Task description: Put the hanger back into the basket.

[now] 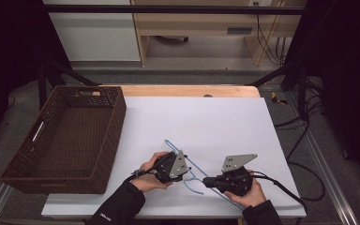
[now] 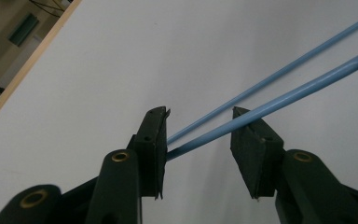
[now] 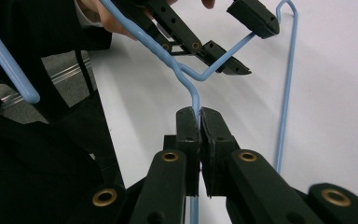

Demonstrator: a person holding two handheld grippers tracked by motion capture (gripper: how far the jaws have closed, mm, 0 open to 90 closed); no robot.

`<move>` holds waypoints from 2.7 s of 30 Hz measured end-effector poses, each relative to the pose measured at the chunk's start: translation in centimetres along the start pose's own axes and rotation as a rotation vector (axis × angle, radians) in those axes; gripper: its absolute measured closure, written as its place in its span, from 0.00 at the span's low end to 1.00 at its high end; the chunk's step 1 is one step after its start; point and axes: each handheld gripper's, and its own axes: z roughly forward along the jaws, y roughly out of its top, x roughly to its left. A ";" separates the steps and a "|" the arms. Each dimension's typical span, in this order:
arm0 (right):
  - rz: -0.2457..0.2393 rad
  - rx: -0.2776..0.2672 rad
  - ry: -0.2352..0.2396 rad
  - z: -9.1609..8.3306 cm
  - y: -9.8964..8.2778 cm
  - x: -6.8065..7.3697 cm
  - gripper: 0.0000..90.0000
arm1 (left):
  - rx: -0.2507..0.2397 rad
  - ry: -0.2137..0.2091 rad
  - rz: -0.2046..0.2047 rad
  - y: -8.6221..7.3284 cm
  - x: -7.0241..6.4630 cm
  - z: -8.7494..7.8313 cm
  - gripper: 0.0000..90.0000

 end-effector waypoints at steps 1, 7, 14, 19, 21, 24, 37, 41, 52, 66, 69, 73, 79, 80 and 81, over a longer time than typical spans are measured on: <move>0.002 0.000 -0.004 0.0 0.0 0.0 0.97 | 0.001 0.003 0.010 0.0 0.0 0.0 0.64; -0.001 -0.003 -0.009 -0.1 0.0 0.1 0.97 | 0.002 0.030 0.059 0.1 -0.3 -0.1 0.68; -0.007 -0.010 -0.020 -0.5 0.1 0.1 0.97 | 0.010 0.044 0.097 0.5 -0.5 -0.3 0.72; -0.011 -0.020 -0.046 -0.9 0.1 0.1 0.96 | 0.003 0.052 0.114 0.9 -0.8 -0.3 0.77; -0.012 -0.022 -0.052 -0.9 0.1 0.1 0.95 | 0.017 0.055 0.142 1.1 -0.9 -0.5 0.77; -0.016 -0.032 -0.059 -1.0 0.2 0.0 0.93 | 0.005 0.060 0.151 1.4 -0.9 -0.7 0.80; -0.034 -0.078 -0.149 -2.5 0.1 -0.1 0.67 | 0.075 0.098 0.243 2.8 -1.4 -0.9 0.88; -0.020 -0.124 -0.209 -3.2 0.0 -0.5 0.56 | 0.092 0.117 0.237 3.6 -0.9 -1.4 0.91; -0.045 -0.341 -0.386 -5.6 -0.1 -0.6 0.23 | 0.147 0.097 0.115 5.9 0.2 -2.3 0.97; 0.022 -0.351 -0.409 -6.2 -0.4 -1.0 0.15 | 0.193 0.108 -0.111 6.0 1.5 -4.9 0.97; 0.032 -0.351 -0.409 -6.2 -0.6 -1.2 0.15 | 0.199 0.122 -0.156 6.1 2.1 -5.8 0.97; 0.031 -0.339 -0.422 -6.3 -0.7 -1.3 0.15 | 0.196 0.136 -0.214 5.9 2.7 -6.7 0.97; 0.054 -0.336 -0.424 -6.2 -1.0 -1.5 0.14 | 0.209 0.159 -0.263 5.7 3.5 -8.0 0.97; 0.062 -0.338 -0.427 -6.2 -1.1 -1.6 0.13 | 0.210 0.163 -0.275 5.6 3.7 -8.3 0.97; 0.080 -0.339 -0.437 -6.3 -1.3 -1.9 0.13 | 0.204 0.158 -0.282 5.6 3.8 -8.5 0.97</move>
